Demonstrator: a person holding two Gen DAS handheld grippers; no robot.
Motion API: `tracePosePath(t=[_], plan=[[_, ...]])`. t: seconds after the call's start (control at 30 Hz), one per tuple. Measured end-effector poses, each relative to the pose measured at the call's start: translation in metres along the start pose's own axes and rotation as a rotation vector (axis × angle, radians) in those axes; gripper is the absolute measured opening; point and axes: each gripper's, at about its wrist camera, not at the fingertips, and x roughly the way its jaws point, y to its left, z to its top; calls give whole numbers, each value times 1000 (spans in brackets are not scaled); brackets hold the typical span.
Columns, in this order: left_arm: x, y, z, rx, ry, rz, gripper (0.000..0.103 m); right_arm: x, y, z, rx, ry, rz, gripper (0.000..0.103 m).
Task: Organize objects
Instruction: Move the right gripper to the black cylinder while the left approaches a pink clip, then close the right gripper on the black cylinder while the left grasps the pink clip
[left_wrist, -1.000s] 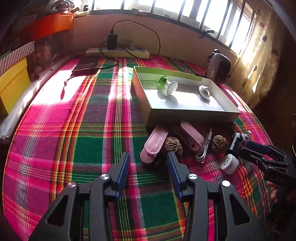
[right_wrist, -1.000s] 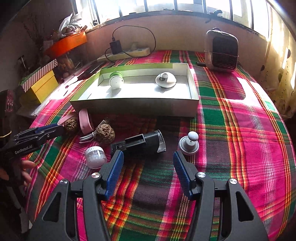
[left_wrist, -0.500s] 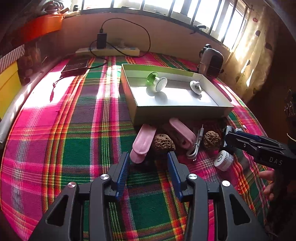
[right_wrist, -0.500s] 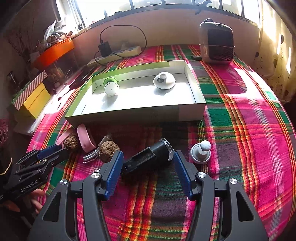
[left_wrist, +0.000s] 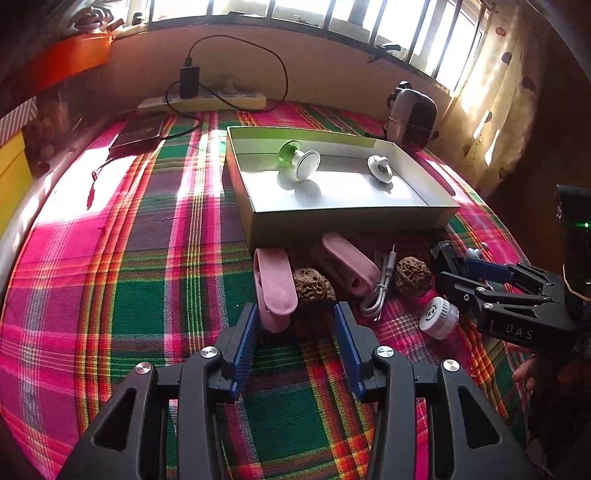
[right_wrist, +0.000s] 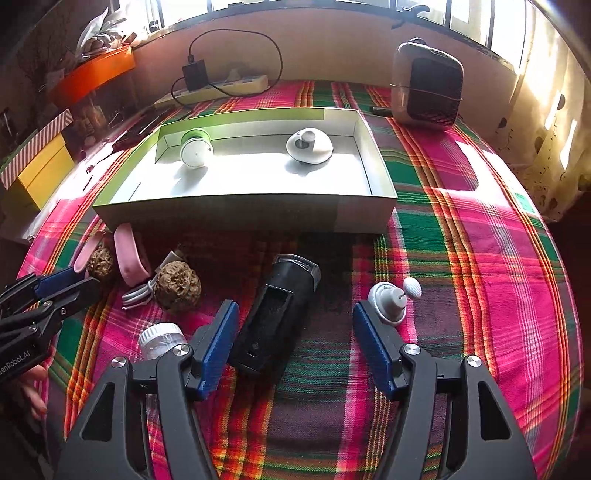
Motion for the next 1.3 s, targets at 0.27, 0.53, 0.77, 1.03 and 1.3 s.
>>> tracePosePath(t=[0.27, 0.53, 0.77, 1.03, 1.3], plan=[[-4, 17, 2, -49, -12, 35, 40, -1, -10, -4, 1, -22, -26, 69], [-4, 27, 2, -42, -4, 71, 40, 0, -14, -4, 14, -31, -35, 72], [5, 19, 14, -12, 3, 94, 40, 0, -15, -4, 13, -32, -33, 72], [15, 17, 23, 27, 9, 127, 40, 0, -16, -3, 8, -32, -30, 72], [18, 15, 25, 21, 4, 165, 39, 1, -15, -2, 5, -31, -28, 72]])
